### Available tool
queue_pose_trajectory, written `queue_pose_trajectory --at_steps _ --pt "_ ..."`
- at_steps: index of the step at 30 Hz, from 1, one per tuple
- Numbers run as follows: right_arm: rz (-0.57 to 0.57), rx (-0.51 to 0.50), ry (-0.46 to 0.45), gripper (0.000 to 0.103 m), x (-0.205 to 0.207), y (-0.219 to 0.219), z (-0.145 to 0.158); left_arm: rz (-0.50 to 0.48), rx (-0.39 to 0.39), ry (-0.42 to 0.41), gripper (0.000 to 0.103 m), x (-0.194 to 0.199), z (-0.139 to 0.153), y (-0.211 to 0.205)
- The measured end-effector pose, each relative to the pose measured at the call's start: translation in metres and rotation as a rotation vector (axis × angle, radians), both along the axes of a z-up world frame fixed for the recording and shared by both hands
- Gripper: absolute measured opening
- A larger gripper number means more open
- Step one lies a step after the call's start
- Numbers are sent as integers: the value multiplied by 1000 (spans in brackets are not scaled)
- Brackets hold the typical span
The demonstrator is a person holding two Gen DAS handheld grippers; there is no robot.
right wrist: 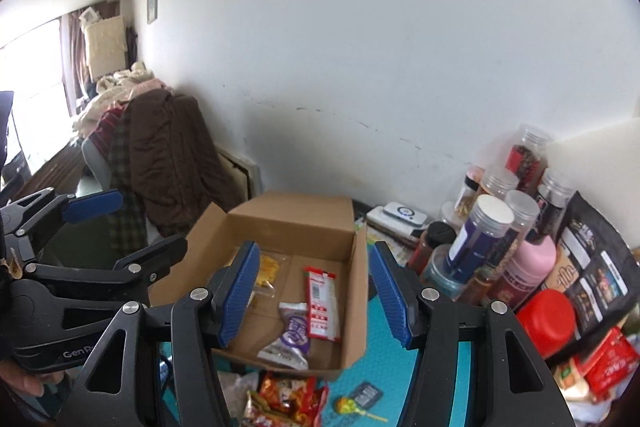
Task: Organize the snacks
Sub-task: 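Withdraw both tools from the box back toward the table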
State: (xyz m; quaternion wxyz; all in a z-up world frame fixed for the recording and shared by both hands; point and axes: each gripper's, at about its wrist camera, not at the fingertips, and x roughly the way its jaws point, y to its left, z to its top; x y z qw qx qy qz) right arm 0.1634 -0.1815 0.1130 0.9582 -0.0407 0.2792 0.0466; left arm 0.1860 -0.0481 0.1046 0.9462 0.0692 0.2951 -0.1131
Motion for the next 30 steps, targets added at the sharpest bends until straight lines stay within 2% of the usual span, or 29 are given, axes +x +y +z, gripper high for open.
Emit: queue_pose_trajectory --at_steps 4,8,10,19,30 --pt "-7 12 -36 65 -23 -2 6 -9 -16 -34 80 -26 7 4" --pt "-19 5 -68 66 -47 -4 8 -21 -28 -51 86 -49 8 6" --pt "-28 8 -82 70 -59 -5 7 -28 -34 -55 86 -58 7 7" --pt "-38 54 -114 75 -102 -10 -4 -36 -74 -47 86 -99 -5 20" --pt "-33 93 -74 75 -139 -2 -39 -33 -103 -7 86 -135 -35 33"
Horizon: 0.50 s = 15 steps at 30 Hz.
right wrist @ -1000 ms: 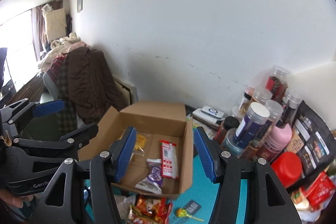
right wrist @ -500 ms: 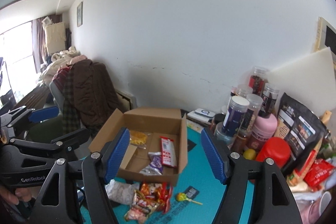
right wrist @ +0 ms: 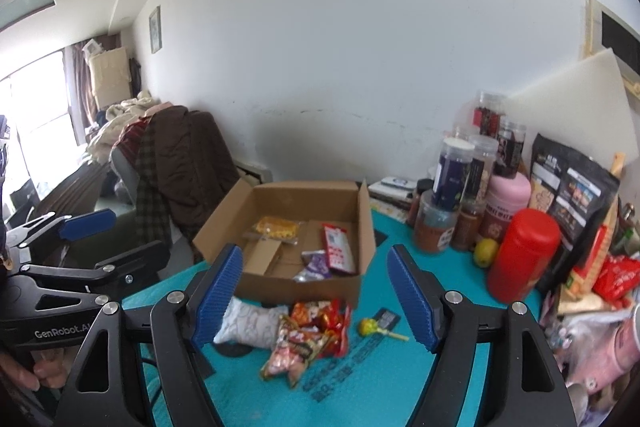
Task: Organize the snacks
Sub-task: 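Withdraw both tools from the box back toward the table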
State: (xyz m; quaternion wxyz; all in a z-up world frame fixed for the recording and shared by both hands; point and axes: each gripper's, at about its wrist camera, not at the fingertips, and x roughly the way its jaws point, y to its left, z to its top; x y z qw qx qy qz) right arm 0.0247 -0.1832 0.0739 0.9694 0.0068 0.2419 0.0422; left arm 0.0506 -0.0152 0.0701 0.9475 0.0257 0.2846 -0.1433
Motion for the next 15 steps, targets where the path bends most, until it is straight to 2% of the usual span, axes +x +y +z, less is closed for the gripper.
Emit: queue_pose_trajectory --at_steps 15 --pt "15 22 75 75 -12 22 -42 -1 -28 121 86 -12 -49 17"
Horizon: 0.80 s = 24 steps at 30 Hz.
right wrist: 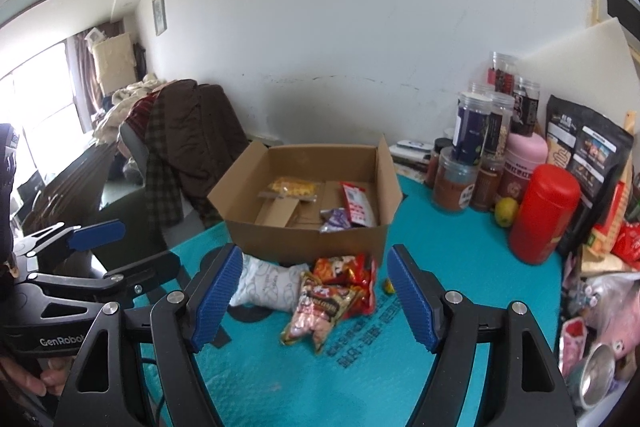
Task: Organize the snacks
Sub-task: 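Withdraw both tools from the box back toward the table, then grasp the blue-white tube with the left tool while the right tool grasps the cereal sachet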
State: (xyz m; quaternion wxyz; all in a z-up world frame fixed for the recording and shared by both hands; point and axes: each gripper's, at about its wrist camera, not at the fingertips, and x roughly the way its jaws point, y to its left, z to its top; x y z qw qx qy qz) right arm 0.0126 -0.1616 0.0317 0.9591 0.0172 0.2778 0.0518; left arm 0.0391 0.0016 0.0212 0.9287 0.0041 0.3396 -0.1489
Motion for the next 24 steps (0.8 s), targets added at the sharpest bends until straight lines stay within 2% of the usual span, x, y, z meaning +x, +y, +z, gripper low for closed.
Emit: queue_pose_trajectory --at_steps 12,24 --pt "23 48 105 75 9 9 -45 14 -17 64 86 4 -38 17" --pt "39 82 218 75 23 22 -92 41 -56 165 86 16 -79 37"
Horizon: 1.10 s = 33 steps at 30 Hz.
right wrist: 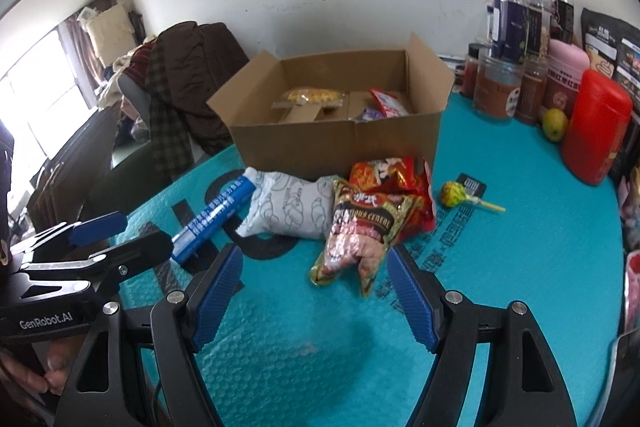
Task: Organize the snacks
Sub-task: 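Grasp the blue-white tube with the left tool while the right tool grasps the cereal sachet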
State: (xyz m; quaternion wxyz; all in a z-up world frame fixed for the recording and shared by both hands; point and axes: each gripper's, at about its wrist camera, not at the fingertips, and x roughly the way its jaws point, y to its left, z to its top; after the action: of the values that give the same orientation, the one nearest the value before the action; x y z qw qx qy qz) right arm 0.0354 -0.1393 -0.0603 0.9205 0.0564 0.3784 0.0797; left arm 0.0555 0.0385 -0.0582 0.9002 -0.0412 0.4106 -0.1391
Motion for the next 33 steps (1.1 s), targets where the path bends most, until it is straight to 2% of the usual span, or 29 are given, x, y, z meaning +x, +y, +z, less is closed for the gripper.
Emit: queue_pose_trajectory --at_steps 14,25,29,31,33 --pt "-73 13 108 76 21 -13 -39 50 1 77 86 36 -36 12" --pt "-84 -4 146 76 53 -18 -56 58 33 115 86 69 -63 12" --pt "-88 -1 158 75 62 -19 -59 49 45 126 77 79 -71 11" --pt "-90 0 167 74 66 -21 -61 44 31 149 66 84 -77 12" --pt "-90 -3 170 66 66 -20 -63 46 42 138 52 86 -78 12"
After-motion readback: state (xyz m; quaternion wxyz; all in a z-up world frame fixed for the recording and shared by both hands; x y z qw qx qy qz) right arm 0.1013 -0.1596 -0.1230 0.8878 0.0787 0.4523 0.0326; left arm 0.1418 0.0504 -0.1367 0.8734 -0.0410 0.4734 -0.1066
